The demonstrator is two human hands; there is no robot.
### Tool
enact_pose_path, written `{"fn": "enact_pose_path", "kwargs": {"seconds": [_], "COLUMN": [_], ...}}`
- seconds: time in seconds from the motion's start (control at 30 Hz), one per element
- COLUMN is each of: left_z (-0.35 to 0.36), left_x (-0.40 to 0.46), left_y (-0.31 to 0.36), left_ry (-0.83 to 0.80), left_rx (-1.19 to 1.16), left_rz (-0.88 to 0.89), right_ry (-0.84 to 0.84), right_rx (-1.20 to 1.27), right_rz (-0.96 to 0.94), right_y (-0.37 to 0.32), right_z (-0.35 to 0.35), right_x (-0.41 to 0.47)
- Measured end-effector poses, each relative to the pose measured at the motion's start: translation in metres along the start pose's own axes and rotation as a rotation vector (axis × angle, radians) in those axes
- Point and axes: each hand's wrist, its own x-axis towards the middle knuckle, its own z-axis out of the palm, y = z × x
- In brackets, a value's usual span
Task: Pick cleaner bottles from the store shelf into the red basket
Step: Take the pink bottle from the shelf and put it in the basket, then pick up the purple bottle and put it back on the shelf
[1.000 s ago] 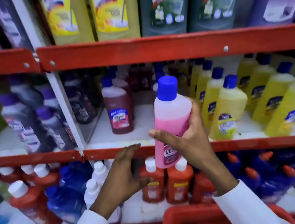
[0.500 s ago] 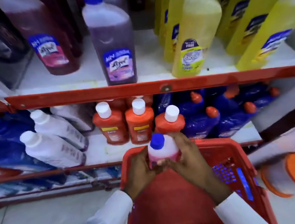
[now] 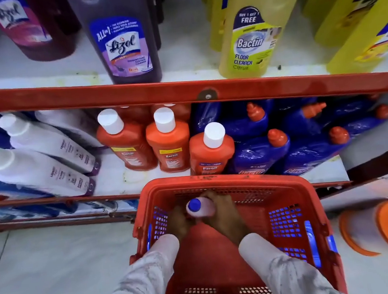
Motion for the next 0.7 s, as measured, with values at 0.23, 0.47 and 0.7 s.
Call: {"fn": "enact_pose_path", "kwargs": {"seconds": [0.23,0.47,0.7], "left_z": [-0.048,-0.154,-0.236], "left_x": [-0.035,-0.087,-0.072], "left_y": [0.031,0.091,0.135], "left_ry": [-0.016,0.348,0.832], "left_rx": [0.114,0.412,0.49], "left_rz": [0.217,0.68,0.825], "right_ry": [-0.048,0.292,0.791], "right_rx": [-0.135,-0.186,0.009], "right_rz": [-0.048,-0.244,-0.476], "right_y": [-0.014,-0.104,-0.218], "right_z": [-0.016,-0.072,-0.107], "right_x": [-0.003,-0.019,0.006]}}
